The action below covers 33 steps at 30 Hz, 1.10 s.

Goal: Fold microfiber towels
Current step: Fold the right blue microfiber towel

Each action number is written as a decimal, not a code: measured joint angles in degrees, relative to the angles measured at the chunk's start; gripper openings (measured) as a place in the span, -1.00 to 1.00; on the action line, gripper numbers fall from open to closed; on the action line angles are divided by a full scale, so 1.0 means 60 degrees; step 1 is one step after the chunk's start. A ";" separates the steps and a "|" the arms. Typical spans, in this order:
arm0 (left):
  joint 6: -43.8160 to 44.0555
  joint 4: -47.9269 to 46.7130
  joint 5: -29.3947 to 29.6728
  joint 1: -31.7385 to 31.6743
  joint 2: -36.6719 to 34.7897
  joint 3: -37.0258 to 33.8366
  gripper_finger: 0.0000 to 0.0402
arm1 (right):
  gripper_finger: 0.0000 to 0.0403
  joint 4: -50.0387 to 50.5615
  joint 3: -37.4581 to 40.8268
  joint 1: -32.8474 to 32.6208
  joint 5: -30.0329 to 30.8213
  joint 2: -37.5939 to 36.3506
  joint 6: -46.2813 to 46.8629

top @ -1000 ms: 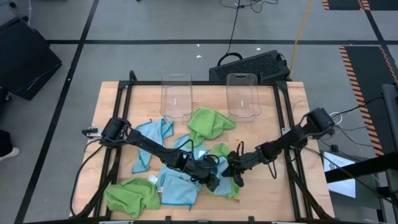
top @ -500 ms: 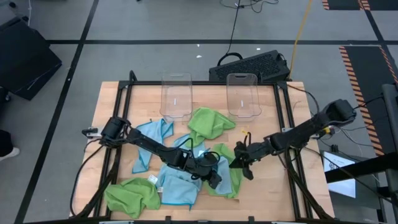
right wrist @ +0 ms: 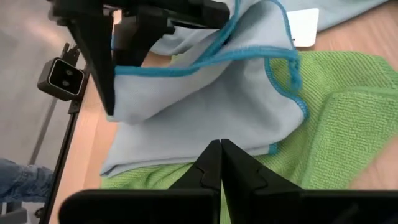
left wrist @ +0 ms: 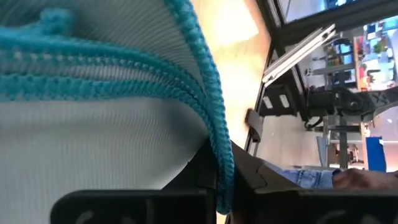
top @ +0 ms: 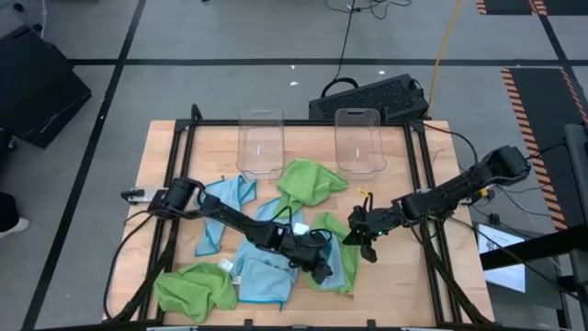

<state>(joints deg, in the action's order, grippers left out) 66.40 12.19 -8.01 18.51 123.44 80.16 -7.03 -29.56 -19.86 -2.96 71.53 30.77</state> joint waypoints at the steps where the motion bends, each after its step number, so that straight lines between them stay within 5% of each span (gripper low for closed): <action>1: 0.0015 0.0054 -0.0044 0.0005 0.0000 0.0000 -0.93 | -1.00 0.0005 0.0000 0.0000 -0.0007 0.0000 -0.0001; 15: -0.0001 0.0738 -0.1344 0.0175 -0.0004 -0.0002 -0.92 | -1.00 0.0000 0.0000 0.0000 -0.0039 0.0000 0.0033; 21: 0.0398 0.0749 -0.1624 0.0162 -0.0004 -0.0003 -0.92 | -1.00 -0.0862 0.0000 -0.0418 -0.1055 0.0004 0.1105; 33: 0.0451 0.1501 -0.1562 0.0249 -0.0007 -0.0004 -0.92 | -1.00 -0.1228 -0.0004 -0.1461 -0.0013 0.0581 0.1013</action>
<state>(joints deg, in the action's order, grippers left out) 69.11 21.19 -17.39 20.01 123.39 80.14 -14.39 -29.58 -28.62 -3.04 75.01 36.85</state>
